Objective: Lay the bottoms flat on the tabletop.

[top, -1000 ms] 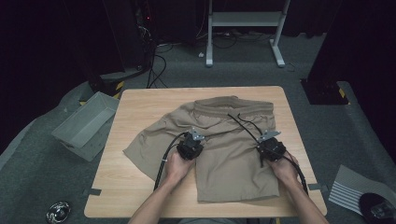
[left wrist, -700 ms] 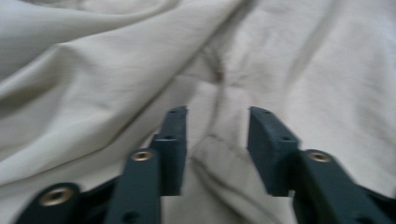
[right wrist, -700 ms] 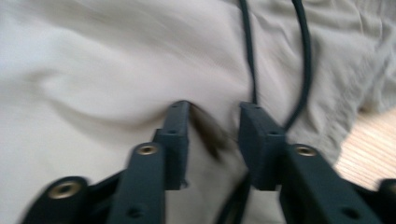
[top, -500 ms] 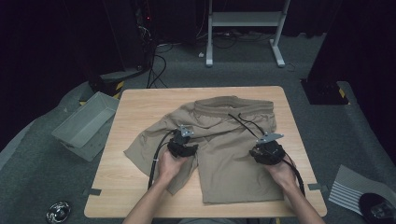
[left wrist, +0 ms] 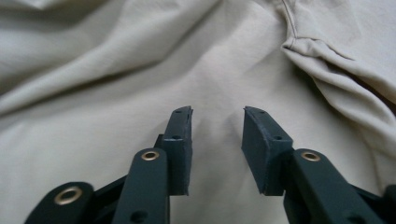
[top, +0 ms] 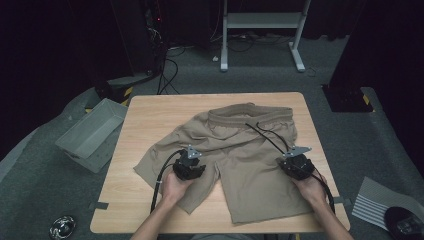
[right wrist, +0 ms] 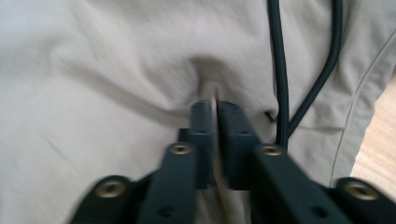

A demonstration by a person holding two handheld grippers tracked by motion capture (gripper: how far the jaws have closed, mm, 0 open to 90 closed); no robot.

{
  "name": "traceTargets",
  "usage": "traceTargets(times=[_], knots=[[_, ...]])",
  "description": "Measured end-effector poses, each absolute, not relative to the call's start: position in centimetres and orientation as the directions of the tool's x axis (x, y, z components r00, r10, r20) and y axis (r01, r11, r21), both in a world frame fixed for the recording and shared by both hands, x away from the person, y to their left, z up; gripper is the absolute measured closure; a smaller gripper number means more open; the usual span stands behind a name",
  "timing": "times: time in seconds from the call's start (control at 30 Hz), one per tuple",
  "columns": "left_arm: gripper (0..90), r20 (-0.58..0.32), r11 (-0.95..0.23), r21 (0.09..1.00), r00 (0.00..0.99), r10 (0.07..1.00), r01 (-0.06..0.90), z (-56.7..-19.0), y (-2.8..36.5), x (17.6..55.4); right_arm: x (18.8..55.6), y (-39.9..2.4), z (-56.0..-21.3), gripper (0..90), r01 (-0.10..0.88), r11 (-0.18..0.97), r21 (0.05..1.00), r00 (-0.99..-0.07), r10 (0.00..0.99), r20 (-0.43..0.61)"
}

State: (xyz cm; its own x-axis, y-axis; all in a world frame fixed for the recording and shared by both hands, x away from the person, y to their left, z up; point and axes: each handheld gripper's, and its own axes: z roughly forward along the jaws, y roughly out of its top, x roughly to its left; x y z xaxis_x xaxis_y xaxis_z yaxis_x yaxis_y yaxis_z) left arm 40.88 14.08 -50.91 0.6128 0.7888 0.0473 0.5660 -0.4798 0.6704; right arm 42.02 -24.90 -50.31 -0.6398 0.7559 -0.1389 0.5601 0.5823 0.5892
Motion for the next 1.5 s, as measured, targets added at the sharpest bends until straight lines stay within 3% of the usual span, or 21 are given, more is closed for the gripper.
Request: traceTargets(times=[0.17, 0.3, 0.47, 0.53, 0.57, 0.73, 0.9, 0.97, 1.03, 1.17, 1.3, 1.5], knots=[[48.4, 0.078, -0.428, 0.679, 0.521, 0.85, 0.597, -50.3, 15.4, 42.5, 41.8, -22.8, -49.2, 68.1, 0.506, 0.553, 0.662, -0.651, 0.748, -0.127], [47.3, 0.12, -0.426, 0.66, 0.473, 0.873, 0.619, -50.1, 16.9, 43.7, 42.8, -20.4, -48.9, 61.4, 0.489, 0.534, 0.69, -0.668, 0.738, -0.098], [49.0, 0.087, -0.395, 0.631, 0.445, 0.891, 0.668, -50.9, 18.6, 44.1, 44.0, -18.2, -49.9, 60.1, 0.504, 0.532, 0.68, -0.685, 0.726, -0.06], [51.8, 0.034, -0.36, 0.65, 0.448, 0.893, 0.669, -51.1, 19.2, 43.8, 44.3, -17.9, -50.5, 64.1, 0.514, 0.545, 0.663, -0.69, 0.721, -0.058], [57.2, 0.018, -0.357, 0.649, 0.455, 0.89, 0.672, -51.1, 19.3, 43.8, 44.3, -17.9, -51.0, 70.1, 0.529, 0.557, 0.641, -0.693, 0.719, -0.052], [74.9, 0.014, -0.41, 0.643, 0.526, 0.851, 0.647, -51.0, 18.6, 42.1, 43.4, -18.9, -50.9, 86.5, 0.496, 0.593, 0.634, -0.72, 0.689, -0.08], [83.3, 0.034, -0.501, 0.617, 0.616, 0.787, 0.607, -50.6, 16.9, 40.4, 42.7, -20.3, -50.7, 88.0, 0.505, 0.608, 0.613, -0.727, 0.683, -0.078], [76.8, 0.051, -0.499, 0.647, 0.62, 0.783, 0.577, -50.2, 16.3, 40.6, 42.6, -20.1, -50.6, 83.9, 0.508, 0.608, 0.61, -0.722, 0.686, -0.083], [61.6, 0.063, -0.478, 0.672, 0.6, 0.798, 0.565, -49.7, 15.8, 41.3, 42.4, -19.5, -50.2, 76.3, 0.487, 0.594, 0.64, -0.728, 0.681, -0.078], [49.1, 0.072, -0.419, 0.717, 0.538, 0.84, 0.558, -48.3, 15.2, 43.7, 42.2, -17.3, -49.2, 69.3, 0.443, 0.571, 0.692, -0.751, 0.658, -0.062], [43.3, 0.085, -0.378, 0.719, 0.467, 0.88, 0.584, -48.1, 15.3, 46.1, 42.8, -14.3, -48.9, 64.8, 0.428, 0.559, 0.71, -0.78, 0.625, -0.022], [41.5, 0.073, -0.331, 0.705, 0.401, 0.913, 0.627, -48.9, 15.8, 49.0, 43.0, -10.0, -49.0, 55.9, 0.42, 0.554, 0.719, -0.822, 0.568, 0.042]])
